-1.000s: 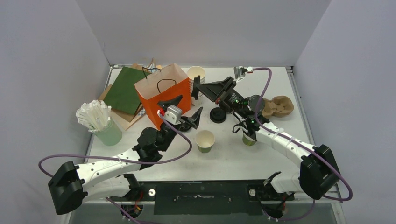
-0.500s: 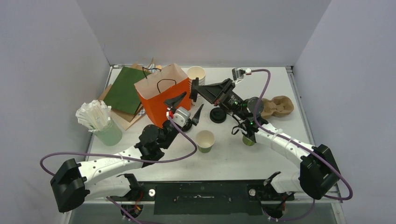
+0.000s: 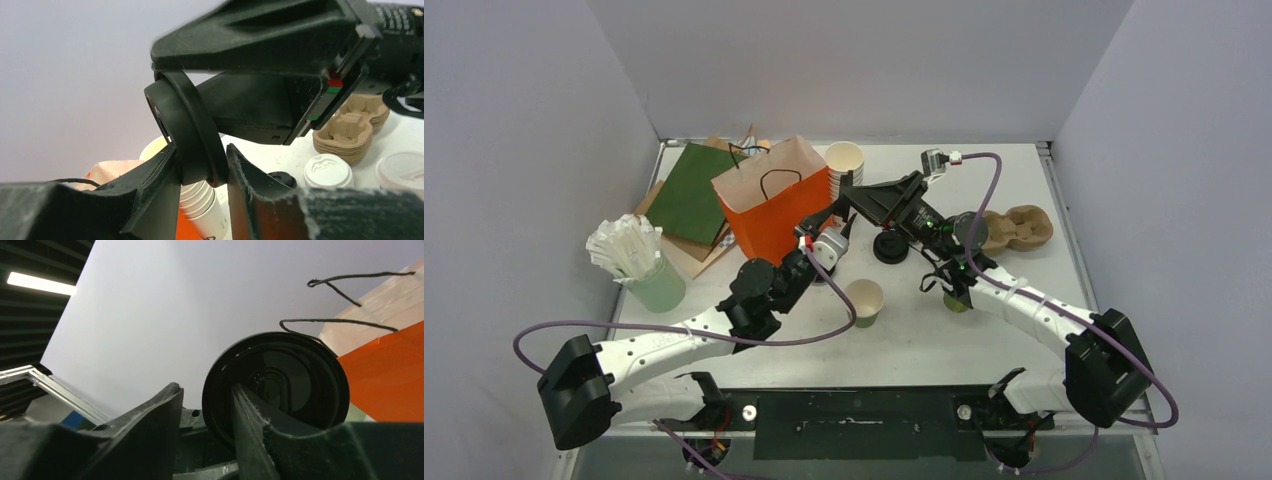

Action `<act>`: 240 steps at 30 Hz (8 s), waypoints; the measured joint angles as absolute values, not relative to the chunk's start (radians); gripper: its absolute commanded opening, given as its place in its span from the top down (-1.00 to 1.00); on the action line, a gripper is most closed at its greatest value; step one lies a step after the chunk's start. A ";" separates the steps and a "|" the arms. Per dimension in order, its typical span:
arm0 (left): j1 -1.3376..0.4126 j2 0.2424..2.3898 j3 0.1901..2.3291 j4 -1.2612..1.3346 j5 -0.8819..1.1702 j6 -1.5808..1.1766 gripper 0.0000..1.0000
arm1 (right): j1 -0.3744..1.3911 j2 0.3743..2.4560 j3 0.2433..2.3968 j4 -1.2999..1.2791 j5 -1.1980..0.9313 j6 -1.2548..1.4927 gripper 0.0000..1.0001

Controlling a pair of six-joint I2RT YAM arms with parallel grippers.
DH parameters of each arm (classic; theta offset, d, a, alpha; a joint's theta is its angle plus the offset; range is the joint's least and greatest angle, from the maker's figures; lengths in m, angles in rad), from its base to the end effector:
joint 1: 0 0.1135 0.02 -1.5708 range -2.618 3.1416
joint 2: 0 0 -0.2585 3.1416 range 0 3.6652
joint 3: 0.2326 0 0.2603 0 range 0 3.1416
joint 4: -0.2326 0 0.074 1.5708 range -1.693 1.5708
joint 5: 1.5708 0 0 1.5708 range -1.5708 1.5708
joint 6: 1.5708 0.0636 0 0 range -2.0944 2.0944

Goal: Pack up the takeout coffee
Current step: Close the cup lid on the coffee cup.

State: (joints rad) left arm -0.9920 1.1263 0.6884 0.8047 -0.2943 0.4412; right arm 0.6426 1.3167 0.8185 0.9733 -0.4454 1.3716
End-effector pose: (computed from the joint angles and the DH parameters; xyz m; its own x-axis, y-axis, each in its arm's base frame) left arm 0.1738 -0.2323 0.3422 0.4563 0.0489 -0.8885 0.5067 0.8065 0.3046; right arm 0.2422 0.2155 0.3555 -0.7583 0.5374 -0.3691 -0.5267 -0.1712 0.8327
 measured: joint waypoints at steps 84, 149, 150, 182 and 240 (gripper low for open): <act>-1.505 1.384 0.791 0.152 -0.999 1.211 0.60 | 0.540 1.301 1.293 -0.812 -0.575 0.337 -0.01; -0.948 0.915 0.907 -0.300 -0.257 -0.124 -0.38 | 0.448 1.271 0.950 -0.444 -0.894 0.515 0.53; -0.904 0.926 0.894 -0.302 -0.210 -0.163 -0.33 | 0.456 1.271 0.947 -0.441 -0.892 0.515 0.53; -0.659 1.033 0.627 0.006 0.282 -0.622 0.39 | 0.486 1.338 0.910 -0.341 -0.828 0.501 0.59; -0.656 1.124 0.579 0.083 0.297 -0.651 0.63 | 0.450 1.269 0.925 -0.413 -0.661 0.452 0.37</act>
State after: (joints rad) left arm -0.6559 1.1244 0.5789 0.0834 0.2970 -0.6506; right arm 0.4503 1.2690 0.9249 -0.4133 -0.6613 0.4522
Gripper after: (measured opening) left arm 0.189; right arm 0.368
